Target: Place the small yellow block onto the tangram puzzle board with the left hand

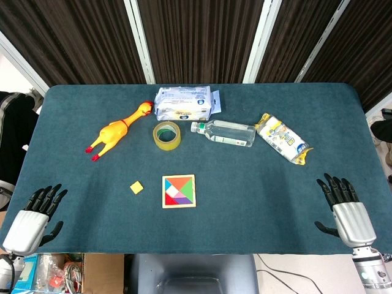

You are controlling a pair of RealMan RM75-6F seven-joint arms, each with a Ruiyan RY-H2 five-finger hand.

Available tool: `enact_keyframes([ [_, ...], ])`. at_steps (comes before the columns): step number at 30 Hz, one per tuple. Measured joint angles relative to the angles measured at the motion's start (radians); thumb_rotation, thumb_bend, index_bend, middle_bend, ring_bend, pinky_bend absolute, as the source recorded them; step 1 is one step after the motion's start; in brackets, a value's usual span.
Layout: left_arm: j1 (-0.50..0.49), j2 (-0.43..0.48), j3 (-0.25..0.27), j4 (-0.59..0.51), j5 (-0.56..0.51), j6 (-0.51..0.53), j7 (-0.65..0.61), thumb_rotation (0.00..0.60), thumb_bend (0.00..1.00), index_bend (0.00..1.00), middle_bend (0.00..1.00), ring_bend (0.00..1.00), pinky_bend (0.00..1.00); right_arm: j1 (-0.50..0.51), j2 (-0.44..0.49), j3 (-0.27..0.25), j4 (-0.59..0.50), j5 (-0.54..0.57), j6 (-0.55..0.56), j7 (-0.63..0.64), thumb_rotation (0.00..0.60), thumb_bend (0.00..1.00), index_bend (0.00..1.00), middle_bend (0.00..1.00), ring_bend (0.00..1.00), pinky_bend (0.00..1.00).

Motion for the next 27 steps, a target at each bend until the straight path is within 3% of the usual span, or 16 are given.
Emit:
enact_keyframes([
  [5, -0.005, -0.019, -0.002, 0.007, -0.019, -0.024, 0.020, 0.600, 0.37, 0.00, 0.00, 0.00, 0.12, -0.001, -0.001, -0.005, 0.002, -0.005, -0.002, -0.006, 0.600, 0.18, 0.00, 0.00, 0.00, 0.00],
  [7, -0.009, -0.037, -0.007, 0.016, -0.024, -0.030, 0.026, 0.600, 0.37, 0.00, 0.03, 0.02, 0.19, -0.001, 0.000, -0.005, 0.001, -0.004, -0.004, -0.003, 0.600, 0.18, 0.00, 0.00, 0.00, 0.00],
  [8, -0.012, -0.047, -0.010, 0.025, -0.024, -0.030, 0.028, 0.600, 0.37, 0.00, 0.10, 0.10, 0.30, -0.001, 0.001, -0.005, 0.002, -0.004, -0.003, 0.000, 0.600, 0.18, 0.00, 0.00, 0.00, 0.00],
  [9, -0.016, -0.058, -0.013, 0.037, -0.022, -0.029, 0.030, 0.600, 0.37, 0.00, 0.26, 0.25, 0.47, -0.001, 0.001, -0.005, 0.003, -0.004, -0.002, 0.000, 0.600, 0.18, 0.00, 0.00, 0.00, 0.00],
  [11, -0.026, -0.091, -0.024, 0.077, -0.013, -0.025, 0.036, 0.600, 0.37, 0.01, 0.65, 0.63, 0.80, -0.001, 0.003, -0.005, 0.002, -0.004, -0.003, 0.004, 0.600, 0.18, 0.00, 0.00, 0.00, 0.00],
  [12, -0.033, -0.107, -0.029, 0.098, -0.010, -0.025, 0.040, 0.600, 0.38, 0.03, 0.81, 0.79, 0.90, -0.001, 0.003, -0.006, 0.001, -0.005, -0.003, 0.008, 0.600, 0.18, 0.00, 0.00, 0.00, 0.00],
  [14, -0.051, -0.154, -0.046, 0.145, -0.010, -0.031, 0.055, 0.600, 0.38, 0.10, 0.98, 0.97, 1.00, -0.001, 0.002, -0.006, 0.001, -0.007, -0.002, 0.008, 0.600, 0.18, 0.00, 0.00, 0.00, 0.00],
  [21, -0.118, -0.258, -0.087, 0.167, -0.094, -0.176, 0.142, 0.600, 0.38, 0.26, 1.00, 1.00, 1.00, 0.007, -0.003, -0.009, -0.003, -0.009, -0.020, -0.002, 0.600, 0.18, 0.00, 0.00, 0.00, 0.00],
  [27, -0.200, -0.302, -0.126, 0.172, -0.201, -0.332, 0.251, 0.600, 0.38, 0.30, 1.00, 1.00, 1.00, 0.011, 0.003, -0.012, -0.004, -0.008, -0.029, 0.006, 0.600, 0.18, 0.00, 0.00, 0.00, 0.00],
])
